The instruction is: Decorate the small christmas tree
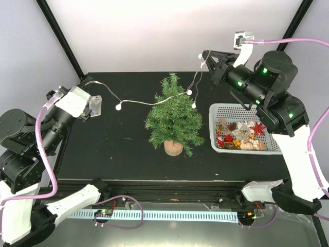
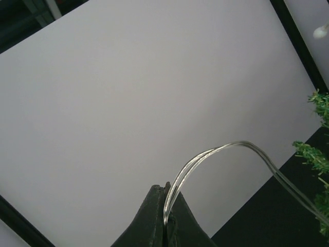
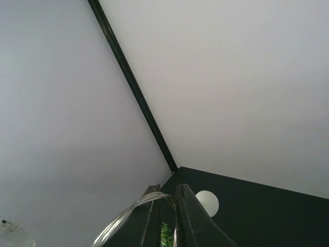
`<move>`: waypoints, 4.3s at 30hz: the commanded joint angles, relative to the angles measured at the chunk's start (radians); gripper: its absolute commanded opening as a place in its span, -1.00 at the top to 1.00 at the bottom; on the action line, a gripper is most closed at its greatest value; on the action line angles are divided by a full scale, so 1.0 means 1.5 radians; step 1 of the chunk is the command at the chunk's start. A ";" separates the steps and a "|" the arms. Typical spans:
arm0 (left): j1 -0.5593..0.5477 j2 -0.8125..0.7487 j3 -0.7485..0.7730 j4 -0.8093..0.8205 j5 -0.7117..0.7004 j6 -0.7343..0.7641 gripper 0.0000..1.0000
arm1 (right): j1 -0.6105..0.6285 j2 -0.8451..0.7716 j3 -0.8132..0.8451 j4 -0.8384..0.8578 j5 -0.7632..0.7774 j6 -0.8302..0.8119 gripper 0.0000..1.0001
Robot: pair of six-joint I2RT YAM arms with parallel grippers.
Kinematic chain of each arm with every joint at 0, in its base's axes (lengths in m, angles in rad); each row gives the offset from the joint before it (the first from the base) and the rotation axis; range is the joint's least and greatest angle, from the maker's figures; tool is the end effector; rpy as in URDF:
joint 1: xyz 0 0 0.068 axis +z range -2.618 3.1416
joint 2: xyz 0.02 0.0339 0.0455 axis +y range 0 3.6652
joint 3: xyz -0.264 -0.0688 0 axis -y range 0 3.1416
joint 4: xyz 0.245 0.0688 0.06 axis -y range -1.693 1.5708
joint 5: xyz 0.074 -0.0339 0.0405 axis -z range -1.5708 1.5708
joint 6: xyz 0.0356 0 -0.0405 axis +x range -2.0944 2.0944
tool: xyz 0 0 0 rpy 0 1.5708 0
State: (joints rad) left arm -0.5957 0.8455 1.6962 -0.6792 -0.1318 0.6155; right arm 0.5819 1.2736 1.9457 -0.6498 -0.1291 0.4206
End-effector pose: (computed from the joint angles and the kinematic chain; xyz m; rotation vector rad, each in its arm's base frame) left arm 0.0598 -0.0349 0.5534 0.7054 1.2112 0.1087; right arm 0.1698 0.1172 0.5679 -0.2365 1.6010 0.8850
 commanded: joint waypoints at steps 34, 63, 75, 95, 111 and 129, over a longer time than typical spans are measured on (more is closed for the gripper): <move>0.033 -0.074 -0.027 0.082 -0.145 0.078 0.97 | 0.046 0.182 0.233 -0.037 -0.062 0.028 0.77; 0.040 -0.165 -0.081 0.037 -0.151 0.091 0.97 | 0.123 0.221 0.205 -0.043 -0.045 0.022 0.78; 0.041 -0.179 -0.095 0.007 -0.139 0.081 0.97 | 0.162 0.126 0.087 -0.030 -0.006 0.002 0.79; 0.041 -0.158 -0.072 -0.037 -0.035 0.047 0.97 | 0.174 -0.038 -0.161 0.047 0.032 0.009 0.78; 0.041 -0.049 0.165 -0.142 0.345 -0.113 0.97 | 0.178 -0.100 -0.256 0.054 0.027 0.001 0.68; 0.026 0.270 0.441 -0.159 0.488 -0.160 0.97 | 0.198 -0.184 -0.305 0.041 0.193 -0.023 0.66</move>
State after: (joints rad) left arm -0.5446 1.1999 2.2913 -0.9199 0.5629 0.3882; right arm 0.8745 1.0351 1.5093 -0.5949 0.0631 0.4122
